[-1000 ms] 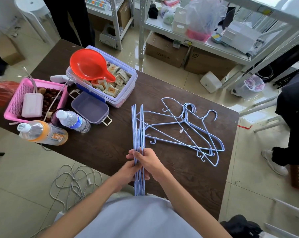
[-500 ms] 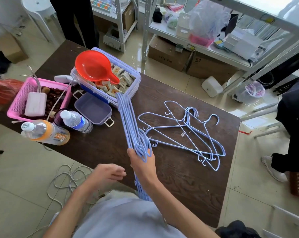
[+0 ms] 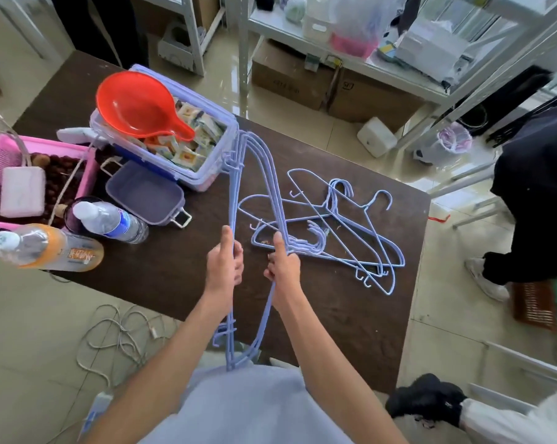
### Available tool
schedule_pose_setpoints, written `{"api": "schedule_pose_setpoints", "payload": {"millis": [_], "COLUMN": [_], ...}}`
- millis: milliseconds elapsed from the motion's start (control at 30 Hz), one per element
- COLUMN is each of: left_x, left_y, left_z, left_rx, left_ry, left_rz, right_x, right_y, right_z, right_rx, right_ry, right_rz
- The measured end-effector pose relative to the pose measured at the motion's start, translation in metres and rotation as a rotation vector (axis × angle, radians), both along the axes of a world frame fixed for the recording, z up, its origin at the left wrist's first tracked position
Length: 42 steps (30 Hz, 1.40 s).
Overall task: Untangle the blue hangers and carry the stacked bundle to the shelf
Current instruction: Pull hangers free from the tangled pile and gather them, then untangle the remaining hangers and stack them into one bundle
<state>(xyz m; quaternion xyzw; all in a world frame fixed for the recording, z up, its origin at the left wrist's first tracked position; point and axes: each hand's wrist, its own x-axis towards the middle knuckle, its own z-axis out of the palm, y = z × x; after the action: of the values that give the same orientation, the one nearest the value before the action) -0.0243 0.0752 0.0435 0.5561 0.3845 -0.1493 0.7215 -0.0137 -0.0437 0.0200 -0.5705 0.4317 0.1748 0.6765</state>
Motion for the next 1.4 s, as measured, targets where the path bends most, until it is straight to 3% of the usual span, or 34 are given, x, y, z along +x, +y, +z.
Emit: {"api": "schedule_pose_setpoints", "payload": {"millis": [67, 167, 333, 533, 667, 800, 867, 1067, 1133, 1267, 1400], "left_x": [-0.005, -0.016, -0.038, -0.03, -0.023, -0.011, -0.005, 0.003, 0.002, -0.002, -0.004], "left_y": [0.0, 0.019, 0.045, 0.05, 0.057, 0.062, 0.063, 0.064, 0.064, 0.07, 0.073], "left_z": [-0.021, -0.049, -0.089, -0.096, -0.11, -0.126, -0.13, -0.134, -0.138, -0.155, -0.154], "left_rx": [0.227, 0.546, 0.729, 0.752, 0.776, 0.791, 0.775, 0.784, 0.744, 0.597, 0.425], "left_ry": [-0.033, -0.012, 0.197, 0.198, 0.219, 0.235, 0.246, 0.264, 0.293, 0.329, 0.312], "left_rz": [-0.163, -0.339, -0.307, -0.323, -0.343, -0.384, -0.4, -0.417, -0.403, -0.318, -0.272], "right_x": [-0.015, -0.033, -0.053, -0.047, -0.039, -0.037, -0.034, 0.036, 0.065, 0.096, 0.095], "right_y": [0.004, 0.006, 0.022, 0.039, 0.04, 0.027, 0.005, -0.109, -0.139, -0.158, -0.162], "right_z": [-0.024, -0.047, -0.064, -0.074, -0.092, -0.089, -0.082, -0.049, -0.05, -0.066, -0.076], "right_rx": [0.021, 0.029, 0.02, -0.075, -0.284, -0.421, -0.539, -1.081, -1.147, -1.237, -1.29], "right_ry": [0.046, 0.082, 0.129, 0.197, 0.244, 0.162, 0.081, -0.081, -0.084, -0.018, -0.199], "right_rz": [-0.061, 0.033, 0.256, 0.326, 0.539, 0.756, 0.857, 0.731, 0.712, 0.931, 1.099]}}
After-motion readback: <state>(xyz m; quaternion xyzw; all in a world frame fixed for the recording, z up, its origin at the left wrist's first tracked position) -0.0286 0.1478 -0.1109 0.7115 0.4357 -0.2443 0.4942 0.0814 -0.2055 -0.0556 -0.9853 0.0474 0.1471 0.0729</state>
